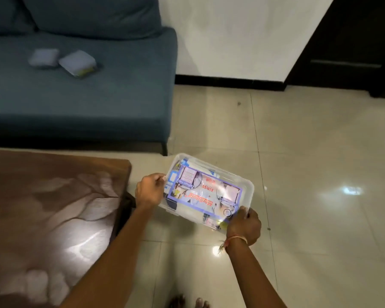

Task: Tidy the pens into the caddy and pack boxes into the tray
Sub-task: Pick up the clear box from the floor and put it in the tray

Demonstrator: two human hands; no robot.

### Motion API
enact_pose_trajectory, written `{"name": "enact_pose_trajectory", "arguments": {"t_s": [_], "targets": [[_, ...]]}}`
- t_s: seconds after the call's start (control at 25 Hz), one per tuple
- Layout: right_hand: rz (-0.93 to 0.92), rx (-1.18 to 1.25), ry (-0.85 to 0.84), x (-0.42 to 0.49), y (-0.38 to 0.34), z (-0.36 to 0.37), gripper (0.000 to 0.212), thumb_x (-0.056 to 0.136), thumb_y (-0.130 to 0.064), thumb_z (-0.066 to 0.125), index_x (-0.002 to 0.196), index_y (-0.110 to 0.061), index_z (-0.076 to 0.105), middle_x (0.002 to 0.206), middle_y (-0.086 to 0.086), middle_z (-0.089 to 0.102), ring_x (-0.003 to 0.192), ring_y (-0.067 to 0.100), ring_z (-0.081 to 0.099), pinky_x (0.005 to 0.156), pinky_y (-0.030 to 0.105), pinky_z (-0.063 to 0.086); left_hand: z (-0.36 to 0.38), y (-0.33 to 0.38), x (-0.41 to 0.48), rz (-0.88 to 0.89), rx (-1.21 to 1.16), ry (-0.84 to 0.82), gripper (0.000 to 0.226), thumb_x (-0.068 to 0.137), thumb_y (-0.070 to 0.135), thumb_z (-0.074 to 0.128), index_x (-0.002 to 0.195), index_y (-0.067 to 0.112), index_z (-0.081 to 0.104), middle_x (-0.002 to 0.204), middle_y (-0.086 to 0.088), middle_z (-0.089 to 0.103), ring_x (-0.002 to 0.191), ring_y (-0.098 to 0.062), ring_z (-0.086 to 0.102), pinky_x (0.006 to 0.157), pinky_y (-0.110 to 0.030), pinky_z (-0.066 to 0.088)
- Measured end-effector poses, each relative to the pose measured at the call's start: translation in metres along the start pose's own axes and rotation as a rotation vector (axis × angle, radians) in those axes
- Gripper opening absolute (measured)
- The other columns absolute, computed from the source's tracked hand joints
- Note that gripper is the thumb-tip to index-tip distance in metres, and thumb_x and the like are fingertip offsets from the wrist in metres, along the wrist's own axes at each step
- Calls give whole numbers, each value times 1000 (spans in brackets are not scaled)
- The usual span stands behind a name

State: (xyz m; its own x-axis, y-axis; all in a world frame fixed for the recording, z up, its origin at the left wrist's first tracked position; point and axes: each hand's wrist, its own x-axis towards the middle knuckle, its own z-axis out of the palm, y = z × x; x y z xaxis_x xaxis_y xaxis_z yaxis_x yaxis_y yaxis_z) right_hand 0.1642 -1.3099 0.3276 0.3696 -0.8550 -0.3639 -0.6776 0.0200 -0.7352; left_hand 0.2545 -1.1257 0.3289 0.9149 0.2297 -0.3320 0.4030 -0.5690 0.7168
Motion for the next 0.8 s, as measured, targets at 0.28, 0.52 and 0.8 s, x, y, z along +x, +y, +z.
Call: {"name": "enact_pose_trajectory", "arguments": {"t_s": [0.28,0.52,0.8], "targets": [[-328,-44,-200,-111,-117,-10,34,93,-21,50,117,0,63,116,28,63,107,45,58,89,43,48,-163,12,-86,-158,-263,311,27,92,20,50,104,6,69,102,-11,72,94,-26,67,80,-34,54],[-553,-115,-538,-250,-161,0,31,95,-17,42,104,-1,68,110,24,66,99,40,62,80,37,51,-293,-33,-164,-337,-311,598,27,90,19,50,102,9,72,104,-14,73,96,-28,65,84,-30,49],[-775,-384,-908,-394,-153,17,28,95,-17,45,105,-4,68,107,14,69,86,26,60,70,28,44,-398,-118,-256,-512,-329,835,29,89,14,48,105,7,72,112,-16,71,108,-33,61,90,-32,46]]}}
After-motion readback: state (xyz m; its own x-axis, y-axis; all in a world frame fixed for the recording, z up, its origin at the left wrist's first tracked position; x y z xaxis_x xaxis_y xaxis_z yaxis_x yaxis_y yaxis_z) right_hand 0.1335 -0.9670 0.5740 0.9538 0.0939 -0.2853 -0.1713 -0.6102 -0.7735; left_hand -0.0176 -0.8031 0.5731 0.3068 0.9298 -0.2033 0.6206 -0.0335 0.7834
